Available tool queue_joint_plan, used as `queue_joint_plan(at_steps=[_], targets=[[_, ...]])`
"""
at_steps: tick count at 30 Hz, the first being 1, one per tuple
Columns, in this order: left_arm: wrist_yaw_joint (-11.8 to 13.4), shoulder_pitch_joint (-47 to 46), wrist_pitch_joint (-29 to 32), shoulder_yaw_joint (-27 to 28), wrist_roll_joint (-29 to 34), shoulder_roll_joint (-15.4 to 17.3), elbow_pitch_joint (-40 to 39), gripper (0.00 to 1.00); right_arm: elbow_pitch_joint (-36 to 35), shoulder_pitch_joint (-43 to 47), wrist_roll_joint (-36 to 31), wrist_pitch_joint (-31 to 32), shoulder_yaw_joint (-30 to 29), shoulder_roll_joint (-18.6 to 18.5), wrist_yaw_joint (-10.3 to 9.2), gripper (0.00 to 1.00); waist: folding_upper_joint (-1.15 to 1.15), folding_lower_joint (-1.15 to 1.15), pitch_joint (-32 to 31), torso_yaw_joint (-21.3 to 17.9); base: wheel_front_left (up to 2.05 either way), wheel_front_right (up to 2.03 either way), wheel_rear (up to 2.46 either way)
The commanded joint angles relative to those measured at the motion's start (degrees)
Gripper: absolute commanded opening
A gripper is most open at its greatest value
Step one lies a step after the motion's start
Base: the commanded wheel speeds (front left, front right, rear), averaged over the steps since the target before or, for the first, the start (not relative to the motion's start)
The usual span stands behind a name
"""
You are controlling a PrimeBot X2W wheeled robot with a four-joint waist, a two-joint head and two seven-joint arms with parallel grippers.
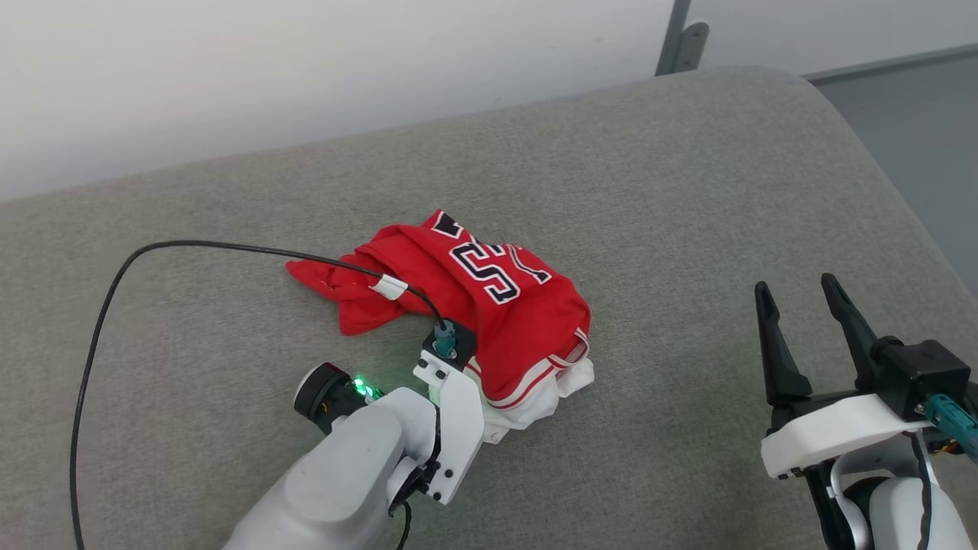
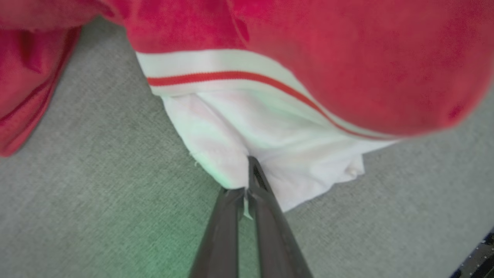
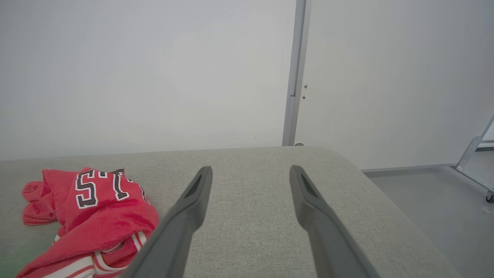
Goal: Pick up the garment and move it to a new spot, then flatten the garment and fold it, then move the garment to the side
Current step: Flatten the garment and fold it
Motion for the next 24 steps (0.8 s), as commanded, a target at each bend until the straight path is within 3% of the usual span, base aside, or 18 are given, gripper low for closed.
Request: queue_joint_plan(at_steps=[1,8,18,24], targets=[[-0.4,2.1,0.6,-0.7,-0.1,1.0,2.1,0.00,0.0,-0.3,-0.4,-0.3,-0.2,0.2,0.01,1.00,0.00,0.00,-0.4,0.6,0.00,0.00,0.00],[-1.2,0.6,-2.0,2.6,-2.6,5.8,-2.5,0.00,-0.6,1.2,-0.9,-0.2,-1.5,0.2,0.01,1.00,0.00,0.00,-2.1,3.7,0.00,0.00,0.00],[2.1,3.1,1.8,10.6,-6.7,20.9,-14.4,0.00,-1.3,2.5,-0.9,0.5,-1.7,0.3,0.01,1.00,0.00,0.00,-3.8,6.7,0.00,0.00,0.00],[5.7,8.1,5.3,14.6,-9.4,28.8,-19.8,0.00,-1.6,2.7,-0.7,0.8,-1.3,0.3,0.01,1.00,0.00,0.00,-4.1,7.3,0.00,0.00,0.00]])
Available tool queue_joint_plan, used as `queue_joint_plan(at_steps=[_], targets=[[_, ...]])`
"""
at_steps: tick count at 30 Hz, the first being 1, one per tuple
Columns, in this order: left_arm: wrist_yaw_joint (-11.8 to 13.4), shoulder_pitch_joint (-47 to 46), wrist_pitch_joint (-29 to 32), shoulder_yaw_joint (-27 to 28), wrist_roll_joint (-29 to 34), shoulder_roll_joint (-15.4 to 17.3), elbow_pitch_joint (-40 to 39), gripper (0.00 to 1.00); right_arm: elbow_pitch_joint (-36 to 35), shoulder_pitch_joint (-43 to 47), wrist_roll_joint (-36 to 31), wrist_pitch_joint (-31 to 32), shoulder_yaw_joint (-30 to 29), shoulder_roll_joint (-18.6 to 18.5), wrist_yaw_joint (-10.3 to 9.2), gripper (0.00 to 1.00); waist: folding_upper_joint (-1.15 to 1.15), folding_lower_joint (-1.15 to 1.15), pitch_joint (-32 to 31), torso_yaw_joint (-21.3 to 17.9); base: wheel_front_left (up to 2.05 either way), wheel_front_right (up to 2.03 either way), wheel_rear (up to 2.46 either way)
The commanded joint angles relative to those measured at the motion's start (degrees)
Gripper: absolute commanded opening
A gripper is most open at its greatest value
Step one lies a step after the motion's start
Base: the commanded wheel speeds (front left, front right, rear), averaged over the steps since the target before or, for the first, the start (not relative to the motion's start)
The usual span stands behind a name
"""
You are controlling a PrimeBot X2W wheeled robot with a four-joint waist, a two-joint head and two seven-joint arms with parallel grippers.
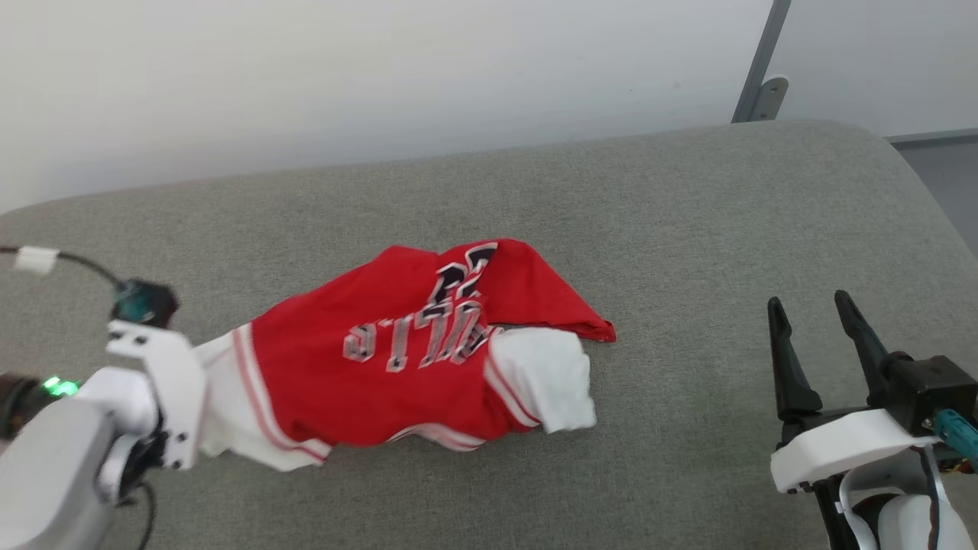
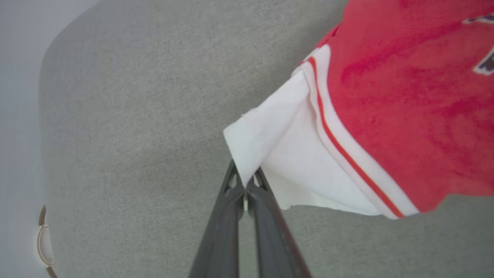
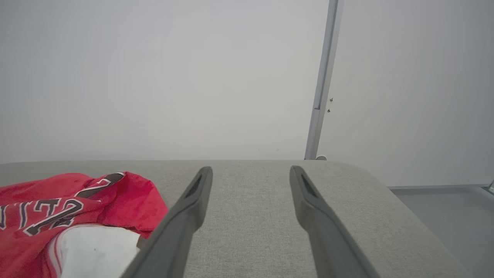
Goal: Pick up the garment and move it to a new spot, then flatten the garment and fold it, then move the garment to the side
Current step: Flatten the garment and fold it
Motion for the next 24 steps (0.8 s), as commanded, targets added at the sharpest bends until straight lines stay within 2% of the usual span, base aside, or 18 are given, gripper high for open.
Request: queue_joint_plan(at_steps=[1,4,10,11,12,13,14,18,24], targets=[[0.7,1.7,0.4,0.7,-1.0,1.1,-0.5,0.00,-0.2,0.5,0.3,0.1,0.2,0.1,0.01,1.00,0.00,0.00,0.0,0.1,0.00,0.00,0.00],[1.5,4.8,1.0,2.1,-2.7,2.8,-0.3,0.00,-0.2,0.5,0.5,0.2,0.3,0.1,0.01,1.00,0.00,0.00,0.3,0.3,0.00,0.00,0.00],[1.4,5.9,0.4,4.2,-6.4,1.8,2.1,0.00,0.1,-0.5,0.9,0.2,0.5,0.2,0.01,1.00,0.00,0.00,1.0,1.0,0.00,0.00,0.00],[1.3,5.6,0.2,4.3,-6.5,1.8,2.1,0.14,0.2,-0.6,1.0,0.2,0.6,0.2,0.01,1.00,0.00,0.00,1.1,1.1,0.00,0.00,0.00],[1.0,5.1,0.0,4.5,-6.8,1.7,1.9,0.44,0.3,-0.7,1.0,0.2,0.6,0.2,0.01,1.00,0.00,0.00,1.1,1.2,0.00,0.00,0.00],[0.9,4.7,-0.1,4.8,-7.3,1.5,1.6,0.84,0.3,-0.8,0.9,0.2,0.7,0.2,0.01,1.00,0.00,0.00,1.2,1.2,0.00,0.00,0.00],[1.0,4.4,-0.1,5.1,-7.5,1.5,1.2,1.00,0.3,-1.0,1.1,0.2,0.8,0.2,0.01,1.00,0.00,0.00,1.3,1.3,0.00,0.00,0.00],[1.2,3.9,0.7,4.9,-7.1,1.9,-1.5,1.00,0.7,-1.3,1.5,0.3,1.7,0.0,0.01,1.00,0.00,0.00,1.5,1.8,0.00,0.00,0.00],[2.9,4.7,-5.2,6.7,-6.9,1.0,-8.0,1.00,1.2,-1.8,3.3,1.7,5.8,-0.9,0.01,1.00,0.00,0.00,2.4,3.3,0.00,0.00,0.00]])
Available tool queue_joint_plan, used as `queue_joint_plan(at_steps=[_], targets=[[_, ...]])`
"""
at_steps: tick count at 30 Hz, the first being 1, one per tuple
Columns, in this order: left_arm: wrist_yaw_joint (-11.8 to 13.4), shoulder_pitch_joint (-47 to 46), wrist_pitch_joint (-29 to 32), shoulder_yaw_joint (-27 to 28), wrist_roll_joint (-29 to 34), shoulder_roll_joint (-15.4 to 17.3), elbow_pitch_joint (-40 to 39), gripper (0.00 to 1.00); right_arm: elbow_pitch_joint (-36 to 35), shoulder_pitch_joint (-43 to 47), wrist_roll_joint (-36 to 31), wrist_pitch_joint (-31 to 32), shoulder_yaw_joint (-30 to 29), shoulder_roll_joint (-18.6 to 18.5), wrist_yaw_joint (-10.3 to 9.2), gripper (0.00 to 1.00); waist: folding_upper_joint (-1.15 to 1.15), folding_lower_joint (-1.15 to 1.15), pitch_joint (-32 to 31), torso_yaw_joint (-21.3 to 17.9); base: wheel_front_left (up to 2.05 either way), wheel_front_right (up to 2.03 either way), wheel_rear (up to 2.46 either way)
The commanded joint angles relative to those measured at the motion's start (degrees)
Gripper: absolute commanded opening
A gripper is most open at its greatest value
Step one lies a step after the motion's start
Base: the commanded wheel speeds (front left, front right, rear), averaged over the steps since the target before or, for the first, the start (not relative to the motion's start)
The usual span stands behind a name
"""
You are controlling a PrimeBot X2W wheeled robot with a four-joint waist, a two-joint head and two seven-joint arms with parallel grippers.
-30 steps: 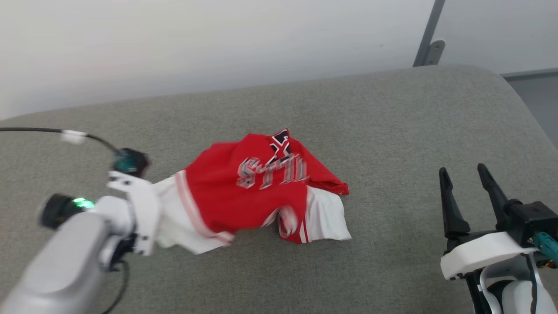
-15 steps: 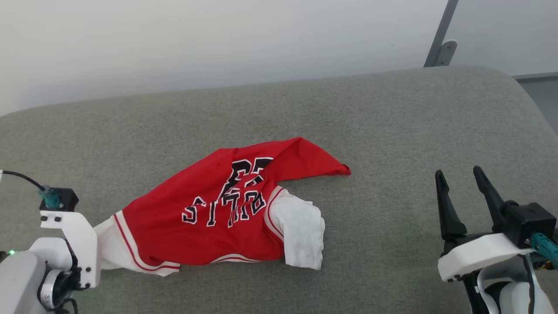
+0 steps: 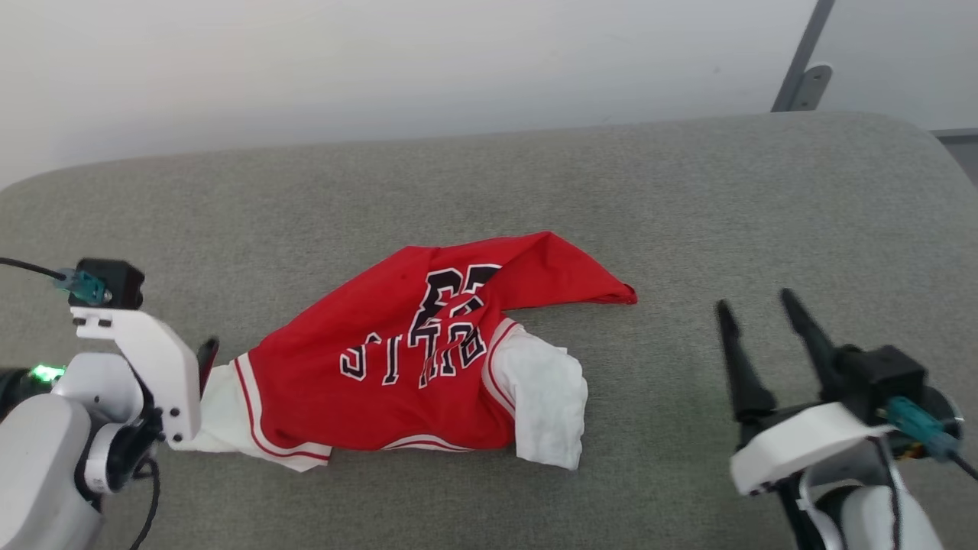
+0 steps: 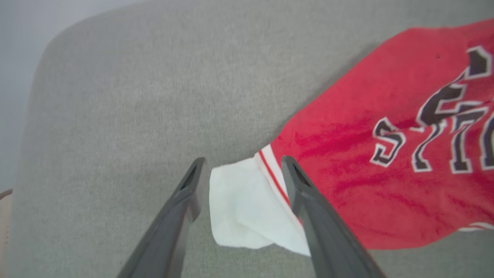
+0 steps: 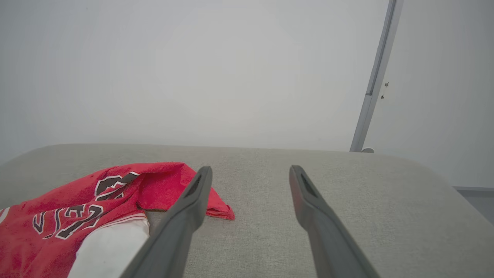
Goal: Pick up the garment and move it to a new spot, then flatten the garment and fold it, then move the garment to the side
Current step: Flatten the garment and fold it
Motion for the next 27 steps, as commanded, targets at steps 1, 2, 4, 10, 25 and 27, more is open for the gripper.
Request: queue_joint_plan(at_steps=[1,2,4,10,25,27], targets=[[0.4,0.9,-2.7,0.6,0.6,-0.4,-1.7,1.00,0.5,-0.7,1.0,0.8,1.6,-0.3,0.01,1.00,0.00,0.00,0.4,0.8,0.00,0.00,0.00],[0.6,1.1,-4.8,0.8,1.2,-0.5,-2.8,1.00,0.8,-0.9,1.7,1.5,2.9,-0.6,0.01,1.00,0.00,0.00,0.5,1.2,0.00,0.00,0.00],[0.8,1.9,-8.9,1.4,1.5,-1.4,-4.5,1.00,1.6,-1.4,3.0,3.2,5.4,-1.2,0.01,1.00,0.00,0.00,0.7,2.2,0.00,0.00,0.00],[1.1,3.9,-20.6,2.1,4.2,-3.8,-8.2,1.00,5.2,-3.5,8.5,10.9,10.7,-3.7,0.01,1.00,0.00,0.00,1.6,5.8,0.00,0.00,0.00],[-0.2,6.7,-41.1,1.9,6.4,-10.7,-7.6,1.00,19.5,-11.1,12.6,27.1,19.0,-9.0,0.01,1.00,0.00,0.00,3.4,14.9,0.00,0.00,0.00],[-0.4,6.9,-43.3,1.8,7.2,-11.2,-7.2,1.00,21.9,-12.0,12.6,28.5,21.2,-9.6,0.02,1.00,0.00,0.00,3.5,15.8,0.00,0.00,0.00]])
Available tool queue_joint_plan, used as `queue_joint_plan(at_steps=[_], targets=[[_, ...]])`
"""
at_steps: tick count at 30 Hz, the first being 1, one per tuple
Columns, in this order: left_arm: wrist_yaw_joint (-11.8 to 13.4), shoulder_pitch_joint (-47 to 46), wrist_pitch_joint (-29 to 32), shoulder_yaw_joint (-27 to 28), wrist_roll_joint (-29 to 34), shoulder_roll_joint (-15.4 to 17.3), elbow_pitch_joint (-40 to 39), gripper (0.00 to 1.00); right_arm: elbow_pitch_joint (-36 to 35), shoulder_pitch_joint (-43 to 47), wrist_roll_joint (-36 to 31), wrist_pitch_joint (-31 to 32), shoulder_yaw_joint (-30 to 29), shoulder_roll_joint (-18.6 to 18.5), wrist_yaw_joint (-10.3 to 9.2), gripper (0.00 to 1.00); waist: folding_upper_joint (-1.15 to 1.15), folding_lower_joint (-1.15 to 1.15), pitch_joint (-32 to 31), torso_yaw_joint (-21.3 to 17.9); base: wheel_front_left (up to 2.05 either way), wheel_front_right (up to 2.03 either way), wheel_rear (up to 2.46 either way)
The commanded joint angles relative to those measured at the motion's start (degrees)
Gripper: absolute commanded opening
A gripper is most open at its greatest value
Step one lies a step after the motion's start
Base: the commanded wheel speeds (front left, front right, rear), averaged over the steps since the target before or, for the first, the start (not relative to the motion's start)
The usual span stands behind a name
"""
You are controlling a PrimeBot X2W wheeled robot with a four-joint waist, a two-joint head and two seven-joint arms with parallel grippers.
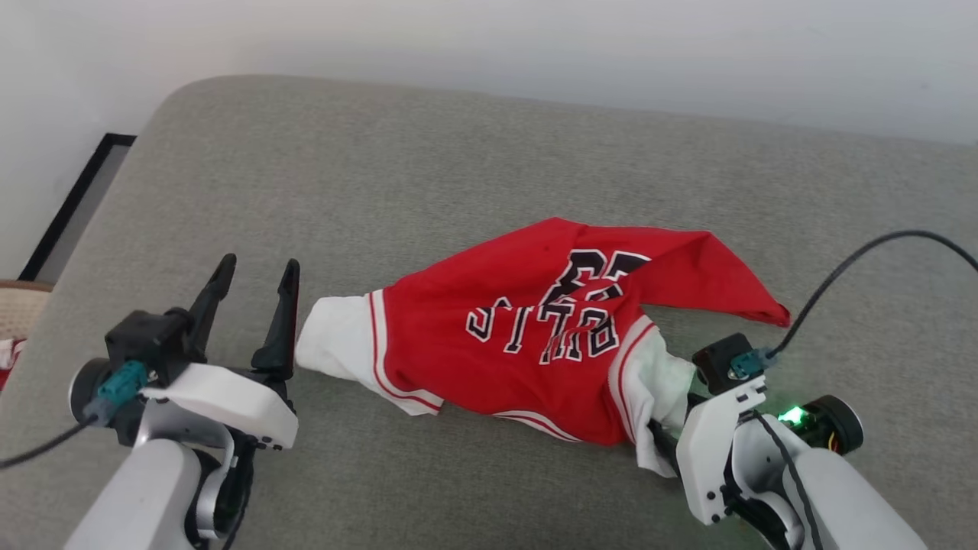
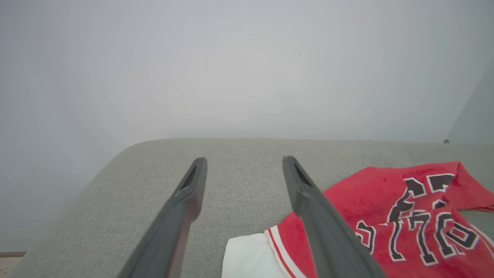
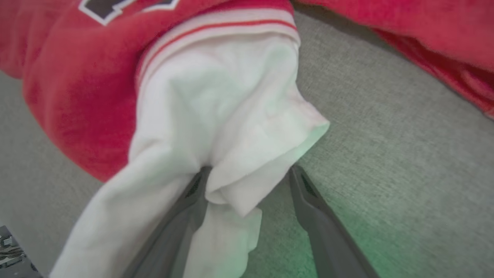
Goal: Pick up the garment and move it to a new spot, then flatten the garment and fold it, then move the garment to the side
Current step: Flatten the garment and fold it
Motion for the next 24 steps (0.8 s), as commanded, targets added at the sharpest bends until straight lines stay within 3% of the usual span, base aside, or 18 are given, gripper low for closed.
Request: queue_joint_plan(at_steps=[1,2,3,12,22,24], targets=[[-0.2,0.7,-0.8,0.2,0.5,-0.6,0.2,1.00,1.3,-0.3,0.6,0.7,0.6,0.0,0.01,0.92,0.00,0.00,0.2,0.9,0.00,0.00,0.00],[-0.2,0.9,-1.5,0.3,0.9,-0.7,0.5,1.00,2.4,-0.8,0.5,1.0,1.5,-0.2,0.01,0.30,0.00,0.00,0.2,1.2,0.00,0.00,0.00],[-0.4,1.1,-2.1,0.4,1.2,-0.9,0.5,1.00,3.1,-1.3,0.4,1.4,2.6,-0.6,0.02,0.00,0.00,0.00,0.2,1.4,0.00,0.00,0.00],[-1.3,5.1,-3.5,4.6,3.3,-3.4,-0.1,1.00,1.2,-5.2,3.2,1.2,1.7,-3.5,0.00,0.00,0.00,0.00,-1.6,1.5,0.00,0.00,0.00],[-4.0,9.8,-3.5,8.9,5.7,-5.5,-1.6,1.00,-9.4,0.8,4.1,9.3,-9.6,-11.2,0.00,0.00,0.00,0.00,-3.5,0.3,0.00,0.00,0.00],[-4.7,9.9,-3.5,9.2,6.0,-6.0,-1.5,1.00,-9.8,2.6,4.3,10.6,-12.3,-11.4,0.00,0.00,0.00,0.00,-3.6,0.3,0.00,0.00,0.00]])
